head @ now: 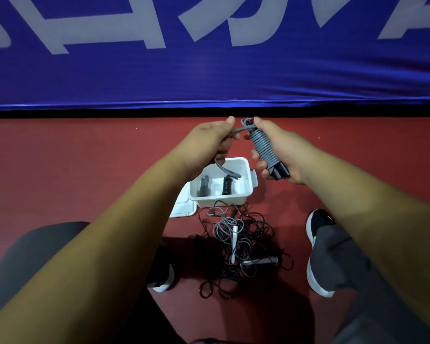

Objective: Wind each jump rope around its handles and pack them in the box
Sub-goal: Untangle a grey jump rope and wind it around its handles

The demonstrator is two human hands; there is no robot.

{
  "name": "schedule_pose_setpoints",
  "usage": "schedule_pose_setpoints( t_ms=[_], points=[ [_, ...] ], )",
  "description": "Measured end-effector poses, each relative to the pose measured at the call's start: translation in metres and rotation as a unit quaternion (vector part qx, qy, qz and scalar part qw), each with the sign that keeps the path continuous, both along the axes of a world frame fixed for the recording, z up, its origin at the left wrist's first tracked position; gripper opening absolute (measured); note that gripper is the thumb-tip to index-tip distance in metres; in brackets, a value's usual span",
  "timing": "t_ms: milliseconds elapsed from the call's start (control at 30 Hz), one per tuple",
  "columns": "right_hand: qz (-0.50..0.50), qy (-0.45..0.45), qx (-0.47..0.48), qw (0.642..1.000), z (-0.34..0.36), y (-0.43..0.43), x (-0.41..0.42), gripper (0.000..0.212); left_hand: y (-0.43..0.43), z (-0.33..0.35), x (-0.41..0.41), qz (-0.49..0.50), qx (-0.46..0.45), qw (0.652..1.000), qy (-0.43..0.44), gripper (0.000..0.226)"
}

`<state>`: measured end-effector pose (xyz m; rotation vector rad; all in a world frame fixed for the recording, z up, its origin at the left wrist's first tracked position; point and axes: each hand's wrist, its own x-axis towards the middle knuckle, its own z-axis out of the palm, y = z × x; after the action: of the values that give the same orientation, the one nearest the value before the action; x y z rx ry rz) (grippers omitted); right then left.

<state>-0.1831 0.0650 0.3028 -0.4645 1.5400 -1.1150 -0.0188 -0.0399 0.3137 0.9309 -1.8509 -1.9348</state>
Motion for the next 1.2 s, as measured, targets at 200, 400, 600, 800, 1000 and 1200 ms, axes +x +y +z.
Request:
schedule_pose_setpoints(
  t_ms=[200, 400, 600, 800, 1000, 1200],
  points=[
    [0.066, -0.030, 0.003, 0.997, 0.012, 0.005, -0.008, 0.054, -0.013, 0.005, 0.021, -0.150, -0.164, 0.968, -0.114, 0.024],
    [0.179, -0.058, 0.027, 0.982, 0.021, 0.013, -0.005, 0.053, -0.019, 0.001, 0.028, -0.146, -0.264, 0.933, -0.198, 0.008],
    [0.250, -0.111, 0.038, 0.961, 0.025, 0.018, 0.003, 0.053, -0.017, 0.002, 0.021, -0.126, -0.347, 0.910, -0.189, 0.010],
    [0.335, -0.170, 0.056, 0.925, 0.021, 0.022, 0.007, 0.054, -0.019, 0.004, 0.020, -0.098, -0.364, 0.910, -0.172, 0.020],
    [0.418, -0.100, 0.112, 0.896, 0.016, 0.021, 0.011, 0.059, -0.009, 0.008, 0.014, -0.113, -0.378, 0.906, -0.152, 0.017],
    [0.346, 0.016, 0.130, 0.929, 0.006, 0.014, 0.010, 0.037, -0.006, 0.014, 0.012, -0.090, -0.478, 0.863, -0.139, 0.017]
  ],
)
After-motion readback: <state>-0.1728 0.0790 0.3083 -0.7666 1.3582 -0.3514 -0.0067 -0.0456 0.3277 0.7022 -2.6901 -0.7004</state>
